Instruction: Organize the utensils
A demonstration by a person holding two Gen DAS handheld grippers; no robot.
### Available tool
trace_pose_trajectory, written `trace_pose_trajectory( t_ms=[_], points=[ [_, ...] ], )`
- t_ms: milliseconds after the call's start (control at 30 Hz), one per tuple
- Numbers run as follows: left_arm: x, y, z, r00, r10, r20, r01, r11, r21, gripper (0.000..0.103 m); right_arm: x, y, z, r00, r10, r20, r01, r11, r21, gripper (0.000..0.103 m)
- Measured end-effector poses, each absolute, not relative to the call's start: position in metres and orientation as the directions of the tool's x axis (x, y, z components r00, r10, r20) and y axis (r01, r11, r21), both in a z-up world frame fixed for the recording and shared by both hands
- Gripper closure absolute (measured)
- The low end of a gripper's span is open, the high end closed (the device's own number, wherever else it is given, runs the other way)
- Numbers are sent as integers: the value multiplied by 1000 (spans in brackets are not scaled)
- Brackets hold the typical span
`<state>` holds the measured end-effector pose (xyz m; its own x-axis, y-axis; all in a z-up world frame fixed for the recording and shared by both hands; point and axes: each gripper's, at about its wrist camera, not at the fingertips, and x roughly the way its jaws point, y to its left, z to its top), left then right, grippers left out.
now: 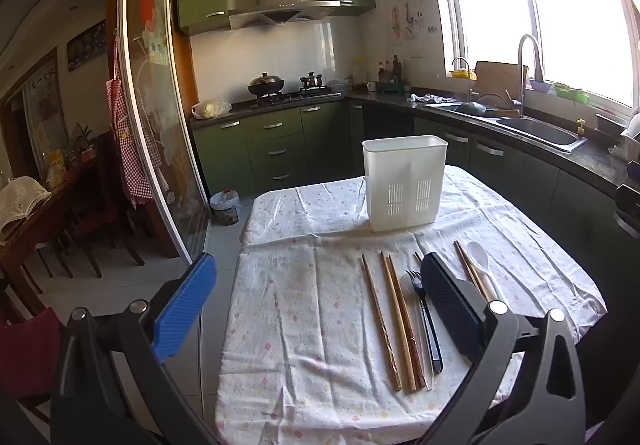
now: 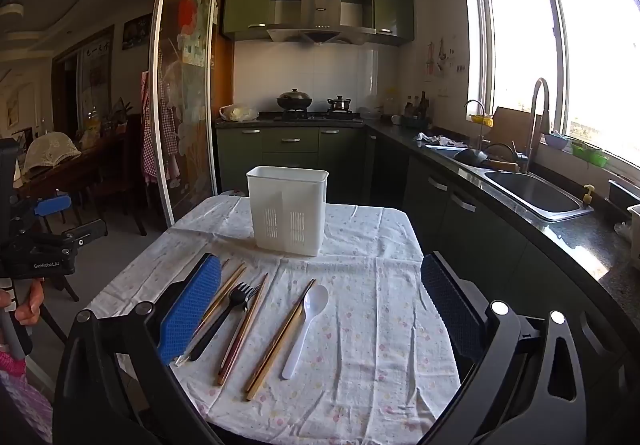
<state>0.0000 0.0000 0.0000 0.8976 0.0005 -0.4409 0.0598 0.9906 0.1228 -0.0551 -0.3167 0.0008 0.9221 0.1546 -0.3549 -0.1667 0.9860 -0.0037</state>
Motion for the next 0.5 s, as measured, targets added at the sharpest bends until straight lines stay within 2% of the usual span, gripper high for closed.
trace_pose_trajectory(
  t_ms=[500],
  points=[
    [1,-1,-3,899,-3,-438,65,990,128,6,-52,-314,-3,919,153,-363,-165,986,-3,4]
  ],
)
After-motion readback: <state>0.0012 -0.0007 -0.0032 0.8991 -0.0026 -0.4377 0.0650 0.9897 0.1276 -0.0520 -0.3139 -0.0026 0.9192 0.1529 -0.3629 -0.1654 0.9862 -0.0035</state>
